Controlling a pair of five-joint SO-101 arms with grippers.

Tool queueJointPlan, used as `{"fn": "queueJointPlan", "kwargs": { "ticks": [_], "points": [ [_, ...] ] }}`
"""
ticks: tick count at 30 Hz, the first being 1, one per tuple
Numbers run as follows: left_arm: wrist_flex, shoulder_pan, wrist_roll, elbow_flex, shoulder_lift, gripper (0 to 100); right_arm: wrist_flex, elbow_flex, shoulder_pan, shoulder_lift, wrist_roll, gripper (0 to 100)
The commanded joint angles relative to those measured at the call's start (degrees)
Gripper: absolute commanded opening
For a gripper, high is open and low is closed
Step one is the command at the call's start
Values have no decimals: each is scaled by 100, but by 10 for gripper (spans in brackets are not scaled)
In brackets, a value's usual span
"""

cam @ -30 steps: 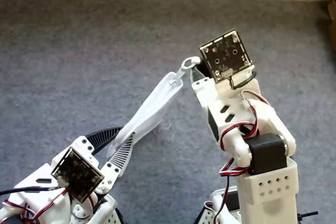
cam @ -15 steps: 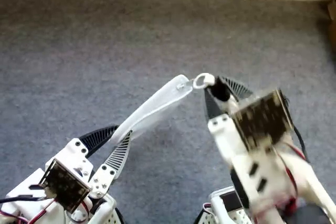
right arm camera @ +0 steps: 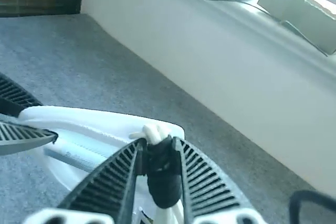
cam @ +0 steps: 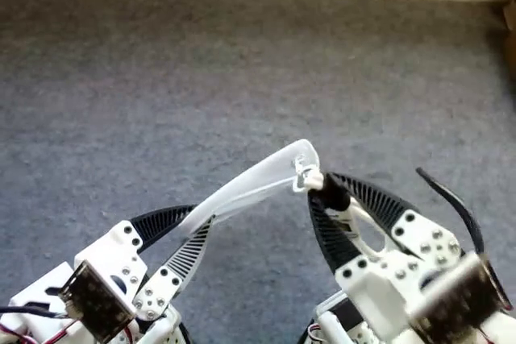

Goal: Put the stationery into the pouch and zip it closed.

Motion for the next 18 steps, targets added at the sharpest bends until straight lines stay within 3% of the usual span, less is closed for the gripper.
{"fn": "queueJointPlan", "kwargs": {
  "ticks": [1,8,18],
  "points": [
    [-123,40,-26,-75,-92,6,4,-391,-286,-382,88,6],
    [-114,57,0,-57,-954,6,31,-382,-286,-242,53,6],
    [-88,22,-9,-22,4,6,251,-374,-277,541,-132,6]
  ]
}}
